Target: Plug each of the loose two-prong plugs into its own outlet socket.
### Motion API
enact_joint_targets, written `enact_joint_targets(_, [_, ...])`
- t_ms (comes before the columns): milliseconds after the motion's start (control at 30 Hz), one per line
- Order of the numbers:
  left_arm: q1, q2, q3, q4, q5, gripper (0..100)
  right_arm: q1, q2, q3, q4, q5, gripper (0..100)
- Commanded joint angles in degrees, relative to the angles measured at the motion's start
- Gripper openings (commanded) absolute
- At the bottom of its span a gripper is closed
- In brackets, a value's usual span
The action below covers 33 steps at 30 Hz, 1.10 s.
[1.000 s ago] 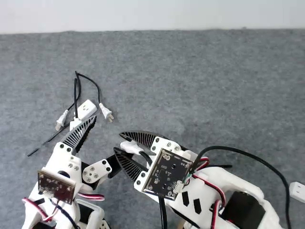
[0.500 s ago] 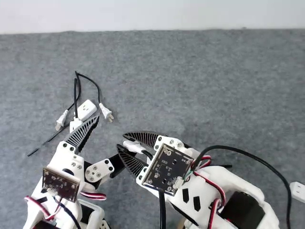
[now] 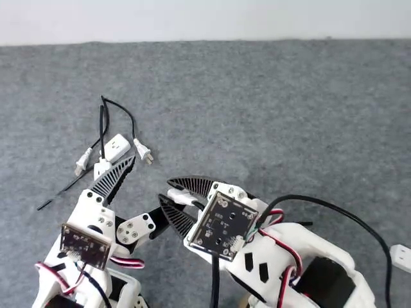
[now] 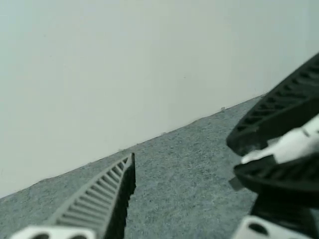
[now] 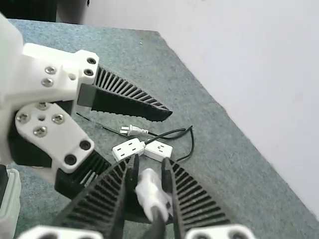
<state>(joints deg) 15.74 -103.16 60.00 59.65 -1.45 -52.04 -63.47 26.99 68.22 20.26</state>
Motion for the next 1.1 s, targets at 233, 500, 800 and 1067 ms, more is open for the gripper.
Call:
enact_joint_targets(233, [-1.8, -1.4, -2.2, -1.1, 0.2, 38, 5.8, 0.4, 2.5, 3.6, 3.5, 6.9])
enact_joint_targets(500, [-6.4, -1.4, -2.2, -2.1, 0.5, 38, 6.5, 0.4, 2.5, 4.9, 5.5, 7.2])
enact_joint_targets(800, [-6.9, -1.4, -2.2, -2.1, 0.5, 38, 8.9, 0.4, 2.5, 5.8, 6.4, 7.2])
enact_joint_targets(1067, [-6.9, -1.4, -2.2, -2.0, 0.5, 38, 9.2, 0.4, 2.7, 9.1, 7.3, 7.3])
